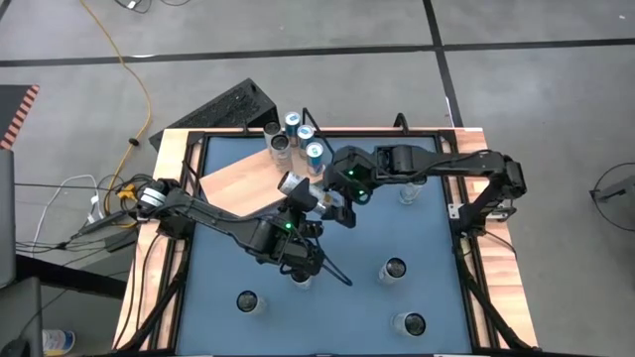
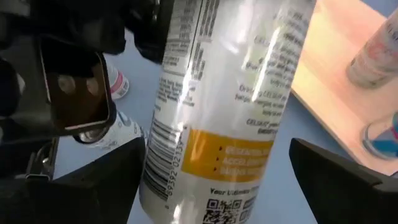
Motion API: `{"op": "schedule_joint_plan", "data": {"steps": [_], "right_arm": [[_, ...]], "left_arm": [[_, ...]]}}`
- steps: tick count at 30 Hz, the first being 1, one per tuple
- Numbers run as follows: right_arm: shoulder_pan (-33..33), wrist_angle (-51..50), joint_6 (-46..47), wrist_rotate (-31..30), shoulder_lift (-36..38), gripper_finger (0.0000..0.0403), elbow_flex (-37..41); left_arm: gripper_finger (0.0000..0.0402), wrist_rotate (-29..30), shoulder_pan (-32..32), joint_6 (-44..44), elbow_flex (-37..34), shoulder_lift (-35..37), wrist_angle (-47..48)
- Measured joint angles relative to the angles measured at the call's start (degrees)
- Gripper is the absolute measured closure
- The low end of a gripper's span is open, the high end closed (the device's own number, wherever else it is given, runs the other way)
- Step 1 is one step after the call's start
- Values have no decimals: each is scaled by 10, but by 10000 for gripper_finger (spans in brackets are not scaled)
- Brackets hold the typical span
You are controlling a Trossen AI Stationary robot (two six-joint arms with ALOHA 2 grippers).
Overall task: Place canned beverage on shelf
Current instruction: Put the white and yellow soda can on the shelf aligned with the other white and yellow soda cans
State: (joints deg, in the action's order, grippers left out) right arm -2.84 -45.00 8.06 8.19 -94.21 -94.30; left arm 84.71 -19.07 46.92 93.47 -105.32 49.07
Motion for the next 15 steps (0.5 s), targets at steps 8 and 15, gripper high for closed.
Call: {"op": "schedule_joint_plan", "data": {"steps": [8,15], "right_arm": [[0,24,-37,-3,1,77,0],[-6,10,-37,-2,1,157,-1]], "left_arm": [[170,-20,0,-2,0,0,-12],[170,-22,1,25,0,-1,-36]]}}
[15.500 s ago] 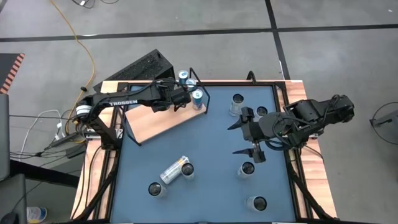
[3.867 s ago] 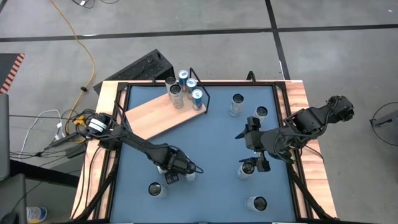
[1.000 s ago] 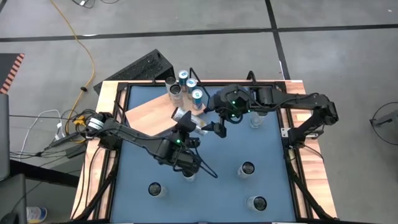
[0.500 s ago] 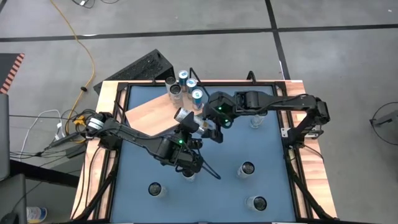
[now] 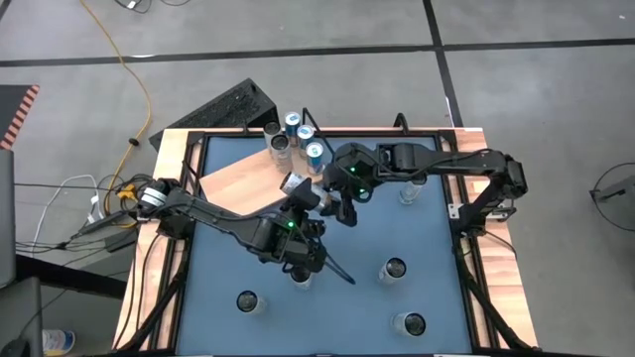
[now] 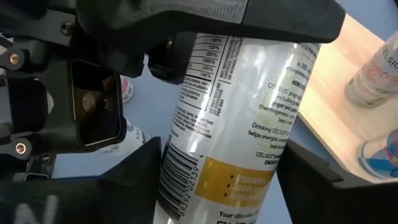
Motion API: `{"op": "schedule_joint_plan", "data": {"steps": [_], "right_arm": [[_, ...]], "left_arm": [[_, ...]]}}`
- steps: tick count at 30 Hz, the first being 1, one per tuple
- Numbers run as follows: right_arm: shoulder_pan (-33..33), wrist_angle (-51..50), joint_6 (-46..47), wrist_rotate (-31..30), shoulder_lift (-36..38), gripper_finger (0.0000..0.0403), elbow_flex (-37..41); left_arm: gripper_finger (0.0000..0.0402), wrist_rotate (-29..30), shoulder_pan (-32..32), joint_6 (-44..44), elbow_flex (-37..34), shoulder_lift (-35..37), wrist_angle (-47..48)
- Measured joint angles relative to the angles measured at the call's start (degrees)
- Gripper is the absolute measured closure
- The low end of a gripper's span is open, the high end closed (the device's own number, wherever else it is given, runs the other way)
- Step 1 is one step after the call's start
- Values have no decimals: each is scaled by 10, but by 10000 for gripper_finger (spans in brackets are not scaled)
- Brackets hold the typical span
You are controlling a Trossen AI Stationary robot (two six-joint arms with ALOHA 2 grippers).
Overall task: Place canned beverage on shelf
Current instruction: Put the white and yellow soda can on the shelf aligned with the other white and yellow soda cans
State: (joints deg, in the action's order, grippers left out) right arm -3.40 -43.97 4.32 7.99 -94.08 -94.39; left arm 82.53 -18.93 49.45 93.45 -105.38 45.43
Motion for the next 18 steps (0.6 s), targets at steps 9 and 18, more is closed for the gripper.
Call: {"op": "schedule_joint_plan", "data": {"steps": [9,18], "right_arm": [[5,-17,-19,-7,-1,183,1],[-2,-9,-34,-21,3,183,0]], "left_arm": [[74,-35,-3,24,0,1,-17],[44,-19,-30,-113,67,2,40]]}}
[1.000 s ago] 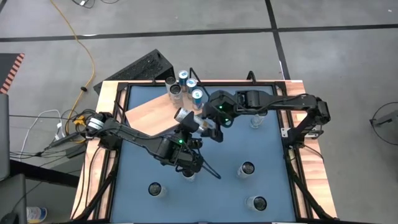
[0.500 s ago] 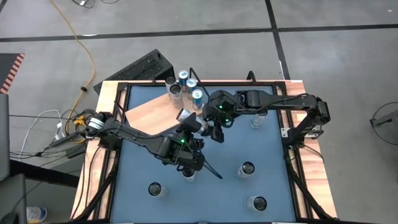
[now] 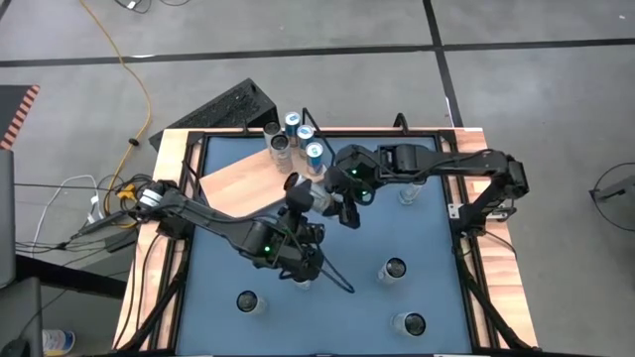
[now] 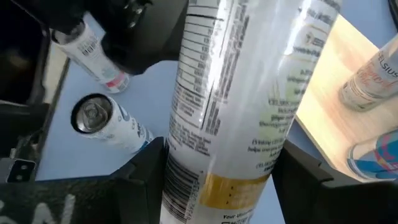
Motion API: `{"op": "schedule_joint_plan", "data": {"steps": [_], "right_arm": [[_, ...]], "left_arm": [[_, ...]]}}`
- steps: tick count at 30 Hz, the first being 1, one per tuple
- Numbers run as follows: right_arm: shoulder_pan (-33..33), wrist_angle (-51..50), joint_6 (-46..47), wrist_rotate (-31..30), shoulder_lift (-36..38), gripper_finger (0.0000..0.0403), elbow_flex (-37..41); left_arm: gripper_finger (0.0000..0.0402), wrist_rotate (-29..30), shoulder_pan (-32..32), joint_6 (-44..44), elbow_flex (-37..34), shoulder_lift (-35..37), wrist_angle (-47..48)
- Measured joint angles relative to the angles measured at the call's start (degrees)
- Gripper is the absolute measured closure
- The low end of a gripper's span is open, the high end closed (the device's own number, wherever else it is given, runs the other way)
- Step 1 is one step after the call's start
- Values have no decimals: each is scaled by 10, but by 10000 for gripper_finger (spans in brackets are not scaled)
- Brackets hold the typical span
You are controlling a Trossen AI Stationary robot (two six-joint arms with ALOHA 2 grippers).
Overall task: Place canned beverage on shelf
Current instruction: Put the white and yellow soda can on the shelf aligned with the other white and yellow soda cans
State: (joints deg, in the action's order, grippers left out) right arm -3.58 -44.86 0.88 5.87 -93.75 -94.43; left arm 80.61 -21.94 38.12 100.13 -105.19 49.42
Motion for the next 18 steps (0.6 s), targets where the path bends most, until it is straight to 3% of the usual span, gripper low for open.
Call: {"op": "schedule_joint_plan", "data": {"steps": [7,18], "right_arm": [[-5,23,-13,-27,-5,183,2],[5,79,-27,-25,-4,183,2]], "left_arm": [[44,-36,-29,-284,44,56,70],[43,-80,-55,-587,13,176,167]]}}
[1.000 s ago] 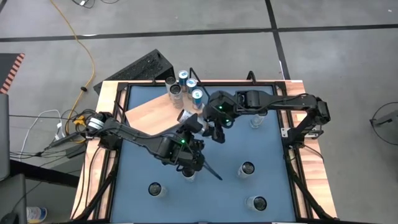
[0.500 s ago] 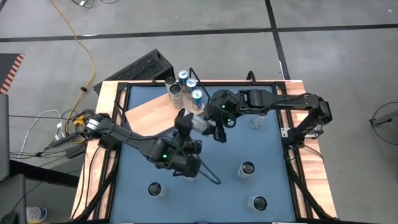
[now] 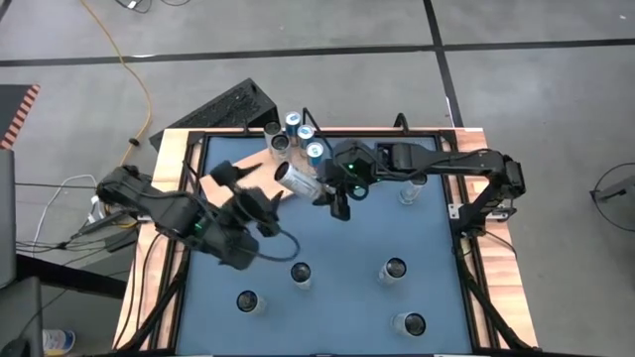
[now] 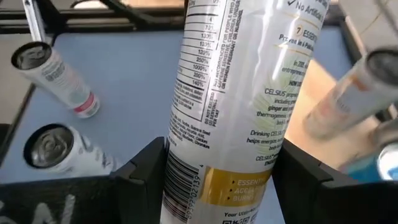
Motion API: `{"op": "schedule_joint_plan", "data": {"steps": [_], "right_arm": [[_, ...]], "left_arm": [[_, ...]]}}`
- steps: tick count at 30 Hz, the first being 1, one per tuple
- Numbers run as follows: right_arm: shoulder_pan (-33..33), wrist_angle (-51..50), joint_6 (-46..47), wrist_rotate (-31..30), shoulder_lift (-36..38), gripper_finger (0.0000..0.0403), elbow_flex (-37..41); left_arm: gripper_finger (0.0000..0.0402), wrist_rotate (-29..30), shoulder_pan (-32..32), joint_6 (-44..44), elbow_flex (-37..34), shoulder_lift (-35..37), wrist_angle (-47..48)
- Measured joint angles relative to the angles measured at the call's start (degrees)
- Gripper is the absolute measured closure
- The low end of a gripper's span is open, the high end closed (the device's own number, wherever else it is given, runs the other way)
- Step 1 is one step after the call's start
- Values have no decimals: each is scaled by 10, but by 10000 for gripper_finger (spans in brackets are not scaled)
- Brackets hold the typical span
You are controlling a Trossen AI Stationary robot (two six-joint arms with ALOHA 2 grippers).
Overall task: Place canned beverage on shelf
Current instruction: Put the white and yellow soda can on the shelf aligned with the other white and yellow soda cans
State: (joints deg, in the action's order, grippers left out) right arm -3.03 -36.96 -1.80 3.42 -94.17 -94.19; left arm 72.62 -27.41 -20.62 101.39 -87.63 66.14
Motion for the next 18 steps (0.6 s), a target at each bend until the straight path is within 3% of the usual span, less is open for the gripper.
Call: {"op": "schedule_joint_plan", "data": {"steps": [3,10,14,18], "right_arm": [[9,33,-21,-14,12,183,0],[23,157,-27,-54,44,183,-1],[38,205,-36,-38,45,183,-2],[56,223,-34,10,37,183,-1]], "left_arm": [[43,8,-25,-67,-46,38,-5],[42,103,-102,-187,-184,150,-117],[42,84,-107,-179,-258,191,-211],[42,22,-104,-89,-316,207,-341]]}}
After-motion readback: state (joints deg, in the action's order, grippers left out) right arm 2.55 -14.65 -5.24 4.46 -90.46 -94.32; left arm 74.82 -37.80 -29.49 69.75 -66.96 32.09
